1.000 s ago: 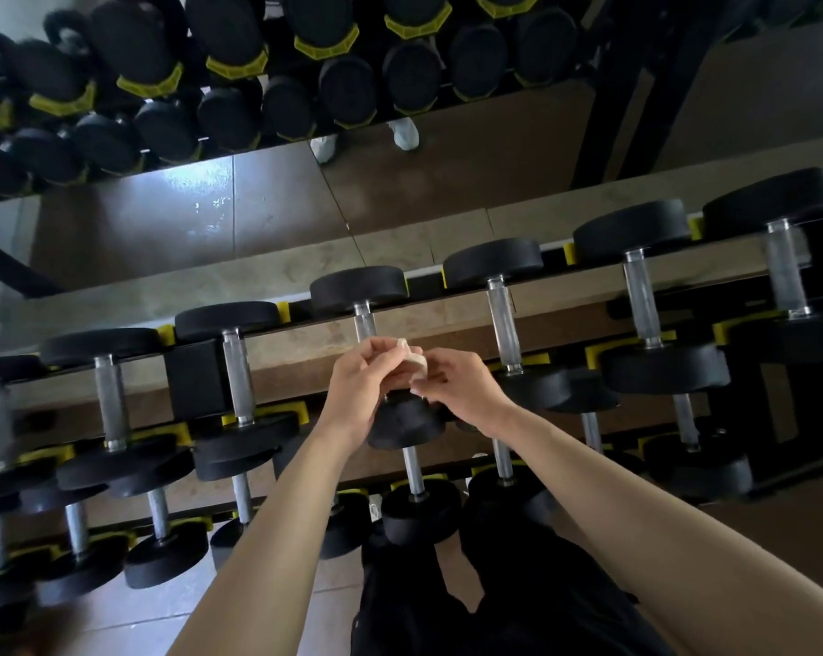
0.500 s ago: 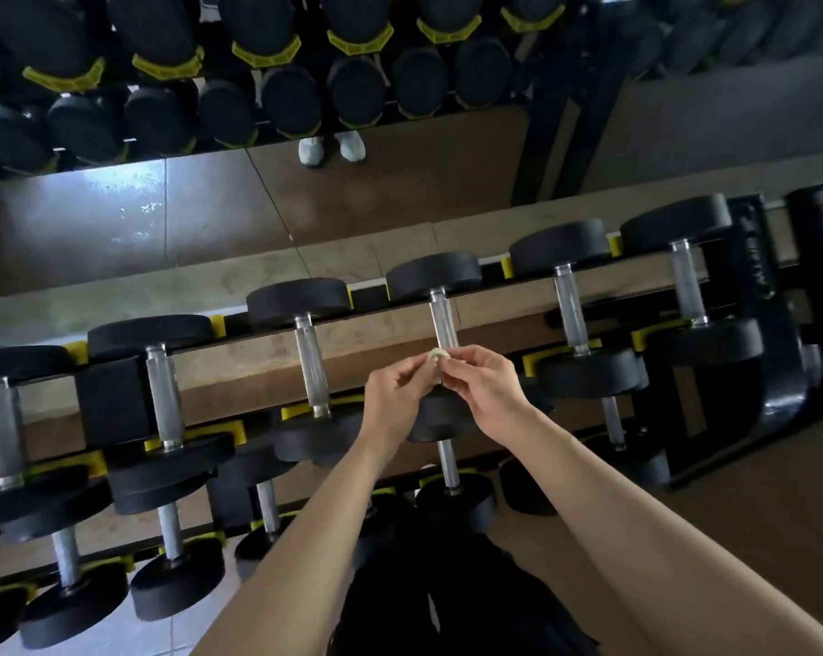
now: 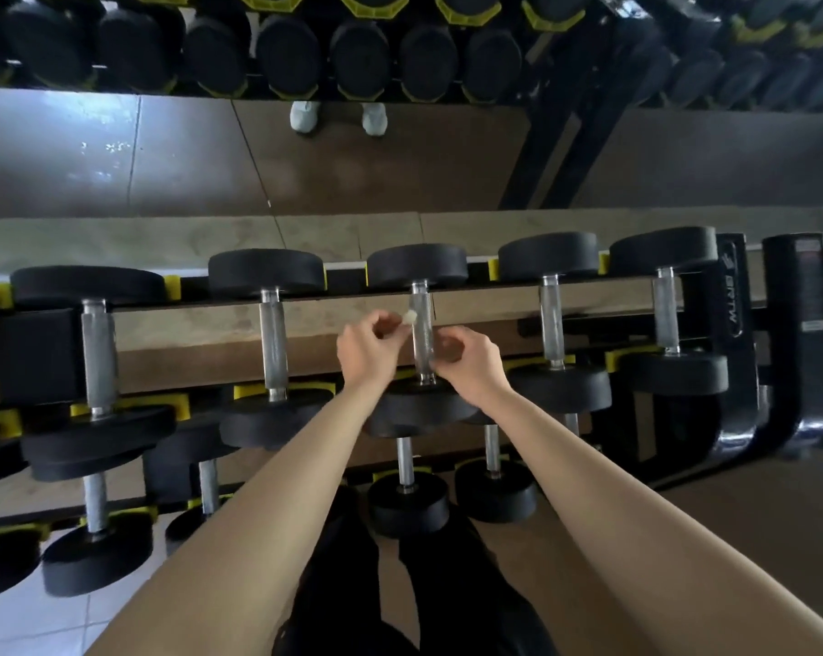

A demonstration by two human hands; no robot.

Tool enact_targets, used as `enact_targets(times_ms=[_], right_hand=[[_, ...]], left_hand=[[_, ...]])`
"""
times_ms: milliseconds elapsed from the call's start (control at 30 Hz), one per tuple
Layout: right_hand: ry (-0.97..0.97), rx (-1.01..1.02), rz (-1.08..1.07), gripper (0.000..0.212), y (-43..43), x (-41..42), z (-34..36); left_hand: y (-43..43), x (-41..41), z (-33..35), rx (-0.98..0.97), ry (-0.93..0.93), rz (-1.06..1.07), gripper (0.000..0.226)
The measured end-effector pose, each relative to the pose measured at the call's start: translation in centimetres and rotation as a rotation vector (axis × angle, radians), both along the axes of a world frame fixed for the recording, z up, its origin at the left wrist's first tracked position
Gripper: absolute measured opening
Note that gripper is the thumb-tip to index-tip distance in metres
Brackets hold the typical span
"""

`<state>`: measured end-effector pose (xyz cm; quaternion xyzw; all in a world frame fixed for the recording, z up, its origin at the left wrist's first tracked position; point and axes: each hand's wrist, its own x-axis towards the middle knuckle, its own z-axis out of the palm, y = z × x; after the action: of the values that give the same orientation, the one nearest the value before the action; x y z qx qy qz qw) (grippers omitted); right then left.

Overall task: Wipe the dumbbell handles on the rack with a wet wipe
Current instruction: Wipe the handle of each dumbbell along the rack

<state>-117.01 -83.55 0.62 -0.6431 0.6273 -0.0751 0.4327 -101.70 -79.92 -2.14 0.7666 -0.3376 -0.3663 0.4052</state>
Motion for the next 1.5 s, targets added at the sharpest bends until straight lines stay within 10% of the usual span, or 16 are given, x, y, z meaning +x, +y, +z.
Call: enact_targets(times_ms=[633,967,1167,1500], right_hand=[[-0.209,-0.089,0.002,0.061,0.2,-1.1,-3.8],[-0.196,-0.221,0.011,0.009,-3.8,-0.4,-3.1],[-0.174,-0.189,-0.051,0.023,-5.8,0.8,-3.1],[-0.198,-0.051,0.072,0.015,-4.6,-2.1,-4.7]], left_hand=[[1.4,-3.3,-1.2,0.291,-0.065,0.001,0.014],[0.5,-5.1,0.1,0.125,0.168,0.221,0.023],[1.8,-6.6,-0.5,0.213,-0.1,0.094,0.033],[1.9,-6.6,-1.3,0.155,0.0,0.198,0.031]])
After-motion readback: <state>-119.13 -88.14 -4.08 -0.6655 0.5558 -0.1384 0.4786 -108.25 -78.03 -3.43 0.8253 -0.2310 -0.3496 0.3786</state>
